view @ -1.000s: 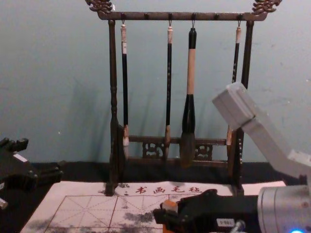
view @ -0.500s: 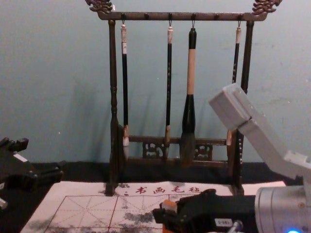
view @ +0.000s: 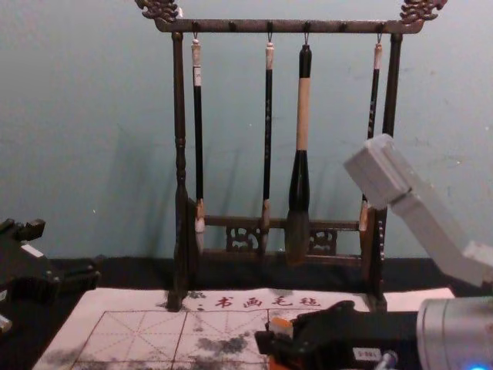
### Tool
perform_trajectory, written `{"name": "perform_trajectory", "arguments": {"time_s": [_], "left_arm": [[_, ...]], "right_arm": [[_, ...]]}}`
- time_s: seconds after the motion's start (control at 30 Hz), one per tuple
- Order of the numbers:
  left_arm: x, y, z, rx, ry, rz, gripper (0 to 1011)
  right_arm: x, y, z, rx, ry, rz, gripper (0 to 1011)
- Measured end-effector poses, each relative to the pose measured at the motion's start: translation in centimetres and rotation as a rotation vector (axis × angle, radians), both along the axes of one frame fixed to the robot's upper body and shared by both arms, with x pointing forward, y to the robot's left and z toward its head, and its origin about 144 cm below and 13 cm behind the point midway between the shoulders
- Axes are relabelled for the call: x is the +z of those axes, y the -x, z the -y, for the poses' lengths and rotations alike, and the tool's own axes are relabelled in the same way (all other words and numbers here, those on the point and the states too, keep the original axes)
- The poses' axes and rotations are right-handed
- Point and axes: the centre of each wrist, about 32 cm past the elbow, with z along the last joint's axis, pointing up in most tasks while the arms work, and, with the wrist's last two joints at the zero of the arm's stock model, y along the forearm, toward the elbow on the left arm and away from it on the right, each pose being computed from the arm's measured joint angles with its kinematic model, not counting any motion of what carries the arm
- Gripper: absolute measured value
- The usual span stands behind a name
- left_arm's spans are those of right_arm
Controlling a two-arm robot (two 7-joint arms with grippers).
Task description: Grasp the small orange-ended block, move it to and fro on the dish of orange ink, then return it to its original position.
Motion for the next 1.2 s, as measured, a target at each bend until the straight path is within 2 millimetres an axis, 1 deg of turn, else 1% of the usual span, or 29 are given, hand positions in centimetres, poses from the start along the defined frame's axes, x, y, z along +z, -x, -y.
{"name": "perform_trajectory", "arguments": {"time_s": [0.17, 0.4, 0.67, 0.87, 1.2], "left_arm": [[0.0, 0.0, 0.0, 0.000, 0.000, 0.000, 1001], [0.0, 0.0, 0.0, 0.000, 0.000, 0.000, 1001], [0.0, 0.0, 0.0, 0.000, 0.000, 0.000, 1001], [0.0, 0.0, 0.0, 0.000, 0.000, 0.000, 1001], [0.0, 0.0, 0.0, 0.000, 0.000, 0.000, 1001]], "right_arm": [[0.0, 0.3, 0.4, -0.004, 0.001, 0.000, 111], [0.0, 1.2, 1.1, -0.005, -0.005, -0.009, 111], [-0.2, 1.9, 1.3, 0.009, -0.007, -0.019, 111], [-0.3, 2.2, 1.0, 0.026, -0.008, -0.025, 111], [-0.4, 2.1, -0.2, 0.055, -0.015, -0.031, 111]]}}
